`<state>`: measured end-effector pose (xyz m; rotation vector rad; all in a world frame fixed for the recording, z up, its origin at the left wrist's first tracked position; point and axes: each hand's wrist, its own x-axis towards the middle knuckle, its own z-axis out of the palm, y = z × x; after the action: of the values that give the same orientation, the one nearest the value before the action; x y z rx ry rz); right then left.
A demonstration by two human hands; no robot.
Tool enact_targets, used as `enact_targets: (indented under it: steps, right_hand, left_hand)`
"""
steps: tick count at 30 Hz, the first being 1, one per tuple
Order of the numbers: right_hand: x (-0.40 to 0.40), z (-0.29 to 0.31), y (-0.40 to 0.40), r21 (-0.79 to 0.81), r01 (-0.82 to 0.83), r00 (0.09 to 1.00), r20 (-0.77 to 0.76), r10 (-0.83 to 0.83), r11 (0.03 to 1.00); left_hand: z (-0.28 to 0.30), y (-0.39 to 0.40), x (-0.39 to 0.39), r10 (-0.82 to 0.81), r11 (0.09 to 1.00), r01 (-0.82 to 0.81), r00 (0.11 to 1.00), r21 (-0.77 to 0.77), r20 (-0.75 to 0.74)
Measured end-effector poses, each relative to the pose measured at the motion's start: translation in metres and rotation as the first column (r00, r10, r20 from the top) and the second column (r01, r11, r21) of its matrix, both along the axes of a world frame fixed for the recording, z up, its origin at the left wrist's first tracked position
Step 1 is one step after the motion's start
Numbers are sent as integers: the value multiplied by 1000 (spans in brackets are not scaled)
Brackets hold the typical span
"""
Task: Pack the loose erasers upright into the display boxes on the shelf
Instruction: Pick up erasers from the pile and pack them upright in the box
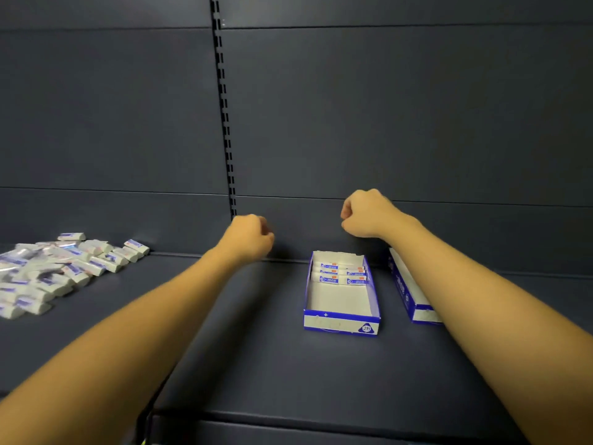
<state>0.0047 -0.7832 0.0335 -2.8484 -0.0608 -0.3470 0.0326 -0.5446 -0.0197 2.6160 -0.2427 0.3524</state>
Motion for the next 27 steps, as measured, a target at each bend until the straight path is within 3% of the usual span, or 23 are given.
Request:
enact_targets:
  steps: [4, 8, 16, 27]
  right_hand:
    - [-3, 8, 41, -146, -98, 995, -46, 92, 984]
    - [-14, 7, 91, -204, -175, 984, -69, 165, 963]
    - [-47, -12, 195, -194, -341, 938, -134, 320, 920]
    - [-85, -37, 318, -170, -277, 957, -135, 256, 946]
  left_hand:
    - [13, 47, -20, 141, 944, -149, 989, 296, 49]
    - [15, 95, -52, 262, 852, -285, 958, 439, 113]
    - [17, 199, -123, 410, 792, -423, 903, 441, 130]
    - [7, 323, -168, 412, 804, -424, 903, 418, 124]
